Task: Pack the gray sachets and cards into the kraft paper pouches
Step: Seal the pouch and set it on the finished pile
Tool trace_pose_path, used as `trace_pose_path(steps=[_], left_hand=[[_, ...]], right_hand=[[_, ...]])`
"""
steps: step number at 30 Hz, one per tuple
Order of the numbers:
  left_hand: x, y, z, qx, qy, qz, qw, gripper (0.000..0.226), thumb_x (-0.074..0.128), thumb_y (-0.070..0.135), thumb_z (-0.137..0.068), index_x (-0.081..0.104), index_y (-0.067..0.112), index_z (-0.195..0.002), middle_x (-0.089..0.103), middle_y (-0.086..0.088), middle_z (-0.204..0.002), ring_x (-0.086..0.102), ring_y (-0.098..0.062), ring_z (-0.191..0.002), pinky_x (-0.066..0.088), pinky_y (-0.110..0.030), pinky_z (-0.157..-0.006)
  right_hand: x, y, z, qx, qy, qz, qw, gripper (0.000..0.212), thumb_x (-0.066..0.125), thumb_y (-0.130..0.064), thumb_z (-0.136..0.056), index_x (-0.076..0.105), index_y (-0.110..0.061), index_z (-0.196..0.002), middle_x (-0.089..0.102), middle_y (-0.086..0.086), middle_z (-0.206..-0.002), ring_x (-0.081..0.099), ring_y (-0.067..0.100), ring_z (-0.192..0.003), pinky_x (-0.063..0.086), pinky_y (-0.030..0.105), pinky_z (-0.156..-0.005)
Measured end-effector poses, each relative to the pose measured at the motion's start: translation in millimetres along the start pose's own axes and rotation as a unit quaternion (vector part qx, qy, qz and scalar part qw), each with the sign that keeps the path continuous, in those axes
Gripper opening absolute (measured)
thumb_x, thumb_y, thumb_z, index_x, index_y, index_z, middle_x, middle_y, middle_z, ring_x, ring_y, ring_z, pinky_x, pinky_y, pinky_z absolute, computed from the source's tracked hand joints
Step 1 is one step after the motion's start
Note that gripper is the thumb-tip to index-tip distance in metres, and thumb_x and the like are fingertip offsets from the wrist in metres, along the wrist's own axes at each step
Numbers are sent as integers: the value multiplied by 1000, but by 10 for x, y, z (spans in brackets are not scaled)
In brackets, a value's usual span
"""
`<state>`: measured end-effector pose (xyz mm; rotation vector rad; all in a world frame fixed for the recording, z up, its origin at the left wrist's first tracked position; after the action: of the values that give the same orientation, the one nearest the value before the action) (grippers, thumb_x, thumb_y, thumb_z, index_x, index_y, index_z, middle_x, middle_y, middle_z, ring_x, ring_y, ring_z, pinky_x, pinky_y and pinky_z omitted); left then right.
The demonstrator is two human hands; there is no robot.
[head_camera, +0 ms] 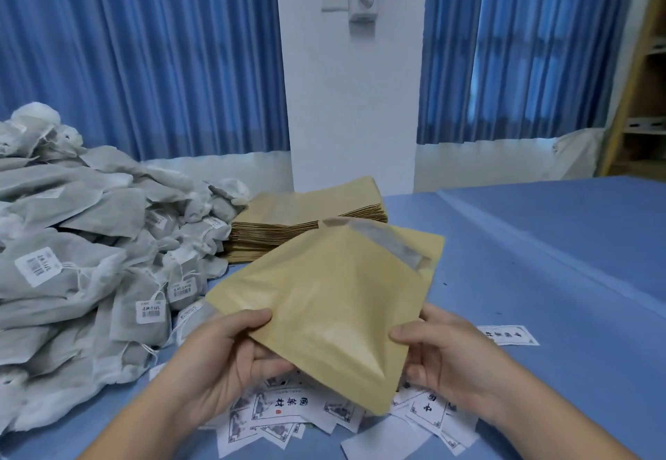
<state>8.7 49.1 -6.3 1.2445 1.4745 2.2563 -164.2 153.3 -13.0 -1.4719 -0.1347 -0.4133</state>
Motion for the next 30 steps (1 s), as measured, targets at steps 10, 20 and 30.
trace_pose_path(steps=[10, 20, 30], left_hand=[[1288, -254, -900, -4, -45, -66, 997, 17, 54, -12, -85, 56, -11, -102, 60, -29, -92, 59, -32, -57, 53, -27, -38], [2905, -850, -2142, 25, -138, 8, 990, 38, 52, -15, -88, 57, 7, -118, 71, -14, -104, 72, -27, -86, 58, -29, -57], [3407, -1657, -2497, -51, -75, -142, 986, 33, 51, 12, -97, 52, 15, -130, 58, -7, -113, 59, -26, -102, 49, -36, -82]], right_hand=[[-881, -648, 355, -114, 45, -50, 991, 55, 59, 0, -75, 55, -7, -130, 61, 21, -125, 60, 36, -103, 45, 53, -86], [-2414, -1393, 714, -157, 219, -3, 963, 46, 45, 12, -87, 56, -16, -122, 71, 7, -87, 64, 21, -55, 37, 18, -33], [-4226, -1284, 993, -250, 455, -306, 798, 22, 45, -3, -98, 44, 1, -120, 46, 29, -129, 54, 35, -119, 59, 35, -74]])
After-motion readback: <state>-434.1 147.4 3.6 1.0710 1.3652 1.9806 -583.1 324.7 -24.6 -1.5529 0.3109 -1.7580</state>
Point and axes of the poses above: each hand's wrist, its own z-axis away from the middle knuckle, its own x-axis out of the palm, y = z × x, the point moved 10 cm from there along -z, towards the middle knuckle
